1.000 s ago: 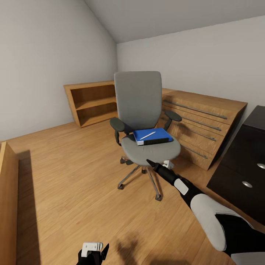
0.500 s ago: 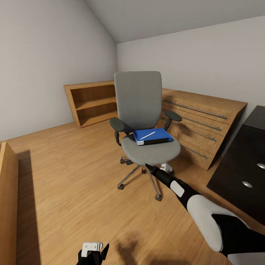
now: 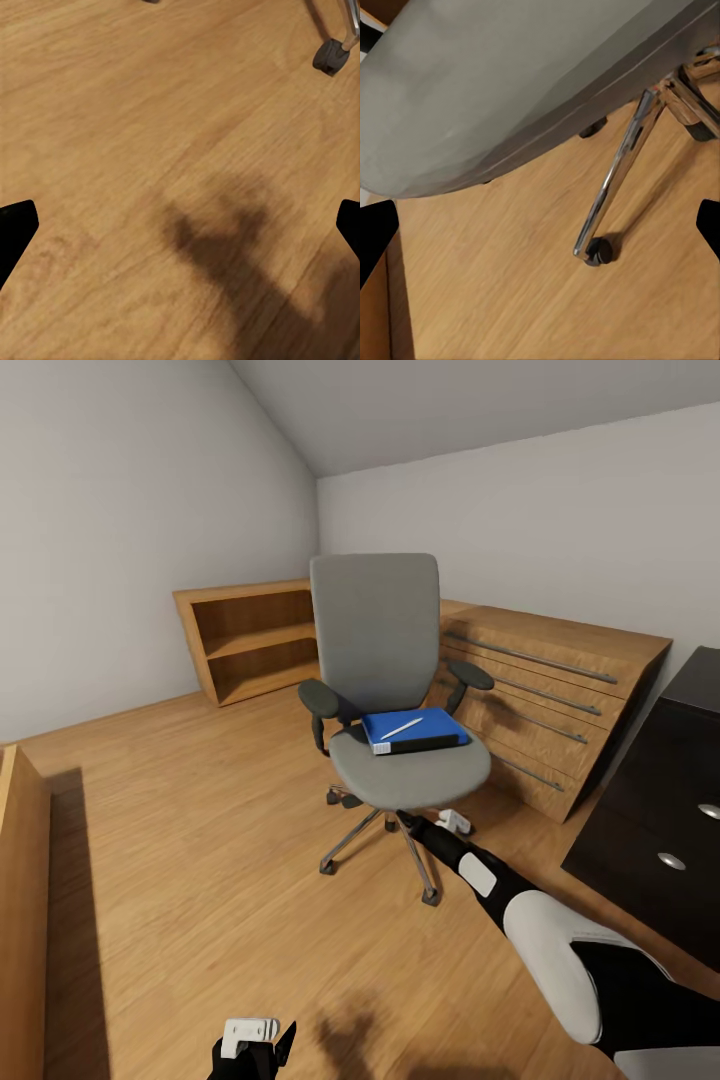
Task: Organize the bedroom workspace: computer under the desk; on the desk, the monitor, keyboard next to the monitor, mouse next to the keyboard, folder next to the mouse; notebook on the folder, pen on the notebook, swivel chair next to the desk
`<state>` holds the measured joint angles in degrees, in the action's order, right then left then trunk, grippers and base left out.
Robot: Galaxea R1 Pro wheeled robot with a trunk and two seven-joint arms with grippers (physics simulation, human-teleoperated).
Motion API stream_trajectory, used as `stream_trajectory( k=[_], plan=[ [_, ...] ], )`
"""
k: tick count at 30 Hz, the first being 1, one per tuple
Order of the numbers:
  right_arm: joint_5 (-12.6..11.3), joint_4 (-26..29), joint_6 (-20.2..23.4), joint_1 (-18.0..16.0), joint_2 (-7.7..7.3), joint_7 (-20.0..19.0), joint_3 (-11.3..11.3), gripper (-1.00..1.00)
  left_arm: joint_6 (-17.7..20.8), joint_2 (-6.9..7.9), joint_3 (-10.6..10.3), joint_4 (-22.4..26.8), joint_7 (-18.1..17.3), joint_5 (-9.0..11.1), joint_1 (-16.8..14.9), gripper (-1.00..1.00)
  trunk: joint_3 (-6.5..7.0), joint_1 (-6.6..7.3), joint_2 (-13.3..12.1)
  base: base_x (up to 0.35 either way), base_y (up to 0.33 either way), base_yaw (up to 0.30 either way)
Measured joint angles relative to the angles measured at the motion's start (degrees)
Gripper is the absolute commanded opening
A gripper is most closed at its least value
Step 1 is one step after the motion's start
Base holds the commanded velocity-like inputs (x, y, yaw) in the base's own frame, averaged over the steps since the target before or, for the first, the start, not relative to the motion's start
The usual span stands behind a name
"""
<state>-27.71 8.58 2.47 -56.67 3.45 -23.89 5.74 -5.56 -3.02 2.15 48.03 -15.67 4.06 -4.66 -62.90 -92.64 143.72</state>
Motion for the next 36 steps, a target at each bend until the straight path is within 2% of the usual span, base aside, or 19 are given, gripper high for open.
stream_trajectory(
  k=[21,36],
  plan=[
    [-0.1,0.1,0.0,0.0,0.40,0.3,0.0,1.00,0.0,0.00,0.0,0.0,0.0,0.0,0.0,1.00,0.00,0.01,0.0,0.073,0.000,0.000],
    [-0.1,0.2,0.0,-0.1,0.36,0.2,-0.5,1.00,0.0,0.00,0.0,0.0,0.1,0.0,0.0,1.00,0.00,0.03,0.0,0.227,-0.016,0.000]
  ],
)
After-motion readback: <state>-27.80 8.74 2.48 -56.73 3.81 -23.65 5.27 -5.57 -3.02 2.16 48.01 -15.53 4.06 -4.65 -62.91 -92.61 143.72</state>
